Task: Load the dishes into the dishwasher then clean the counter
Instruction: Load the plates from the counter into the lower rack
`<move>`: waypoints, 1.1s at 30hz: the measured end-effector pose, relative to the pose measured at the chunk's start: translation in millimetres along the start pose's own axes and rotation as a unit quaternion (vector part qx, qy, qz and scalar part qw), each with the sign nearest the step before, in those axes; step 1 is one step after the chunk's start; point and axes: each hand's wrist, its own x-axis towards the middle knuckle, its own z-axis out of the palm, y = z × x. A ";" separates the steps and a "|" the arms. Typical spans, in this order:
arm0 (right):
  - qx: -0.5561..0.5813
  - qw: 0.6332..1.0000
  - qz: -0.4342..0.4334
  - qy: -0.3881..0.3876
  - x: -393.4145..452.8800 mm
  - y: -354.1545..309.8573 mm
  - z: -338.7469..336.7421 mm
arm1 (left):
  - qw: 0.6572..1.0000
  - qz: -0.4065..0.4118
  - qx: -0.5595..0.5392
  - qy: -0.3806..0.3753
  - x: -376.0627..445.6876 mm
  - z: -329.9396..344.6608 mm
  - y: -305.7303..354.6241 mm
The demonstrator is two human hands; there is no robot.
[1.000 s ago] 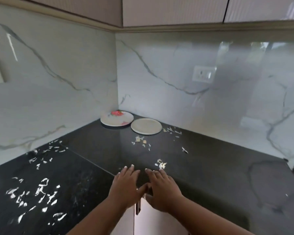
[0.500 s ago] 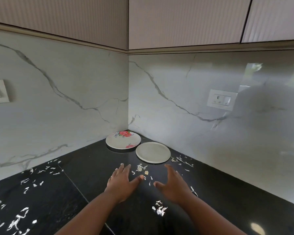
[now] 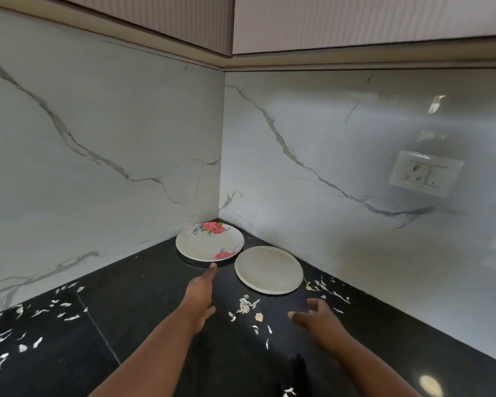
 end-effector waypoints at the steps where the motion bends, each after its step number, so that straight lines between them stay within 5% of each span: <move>1: 0.030 0.999 0.019 0.005 8.0 -0.7 1.2 | 0.997 -0.024 -0.067 0.000 14.4 0.2 5.5; 15: 0.296 0.931 0.207 0.055 104.9 -12.0 30.7 | 0.970 -0.104 -0.217 0.021 177.0 -5.6 17.7; 33: 0.416 0.853 0.306 0.079 208.6 -26.8 38.4 | 0.990 -0.085 -0.080 0.084 244.9 1.2 17.5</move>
